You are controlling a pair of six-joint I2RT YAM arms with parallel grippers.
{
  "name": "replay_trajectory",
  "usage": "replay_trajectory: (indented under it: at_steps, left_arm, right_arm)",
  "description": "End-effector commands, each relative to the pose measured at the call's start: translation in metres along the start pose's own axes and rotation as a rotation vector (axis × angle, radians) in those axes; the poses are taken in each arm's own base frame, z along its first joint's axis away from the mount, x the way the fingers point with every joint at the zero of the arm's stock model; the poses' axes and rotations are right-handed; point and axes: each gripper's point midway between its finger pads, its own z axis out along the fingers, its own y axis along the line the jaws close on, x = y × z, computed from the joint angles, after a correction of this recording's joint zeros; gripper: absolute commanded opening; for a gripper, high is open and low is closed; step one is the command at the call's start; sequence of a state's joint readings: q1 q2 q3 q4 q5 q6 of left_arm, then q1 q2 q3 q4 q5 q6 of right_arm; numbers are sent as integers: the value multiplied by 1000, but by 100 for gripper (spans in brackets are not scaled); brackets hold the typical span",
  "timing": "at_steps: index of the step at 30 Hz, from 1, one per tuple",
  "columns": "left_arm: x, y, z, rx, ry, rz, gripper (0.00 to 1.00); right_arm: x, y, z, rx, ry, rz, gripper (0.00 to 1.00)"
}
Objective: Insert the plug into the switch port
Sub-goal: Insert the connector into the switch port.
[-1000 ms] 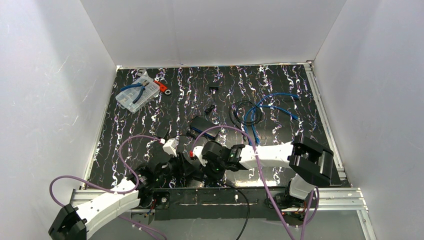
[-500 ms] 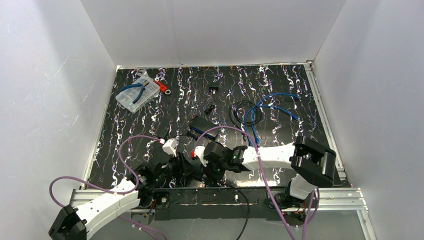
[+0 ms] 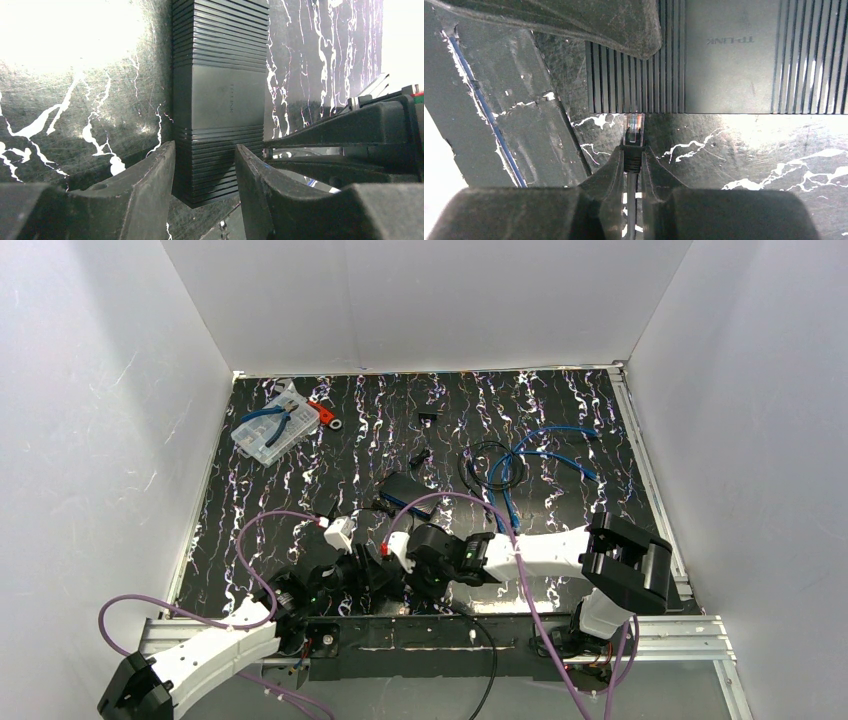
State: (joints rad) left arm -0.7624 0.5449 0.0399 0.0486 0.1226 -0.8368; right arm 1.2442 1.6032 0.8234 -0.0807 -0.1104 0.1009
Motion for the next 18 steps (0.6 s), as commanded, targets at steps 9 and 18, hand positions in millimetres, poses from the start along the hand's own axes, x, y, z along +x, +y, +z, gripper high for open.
replay_trajectory:
  at_steps: [9,18]
  left_arm:
    - [44,-12,-11,82,227,-29,46]
    - [40,-5,-14,34,206,-24,51]
  right_arm:
    - [-68,-17,0,98,-168,-89,1]
    - [-32,-28,-6,154,-46,-57,1]
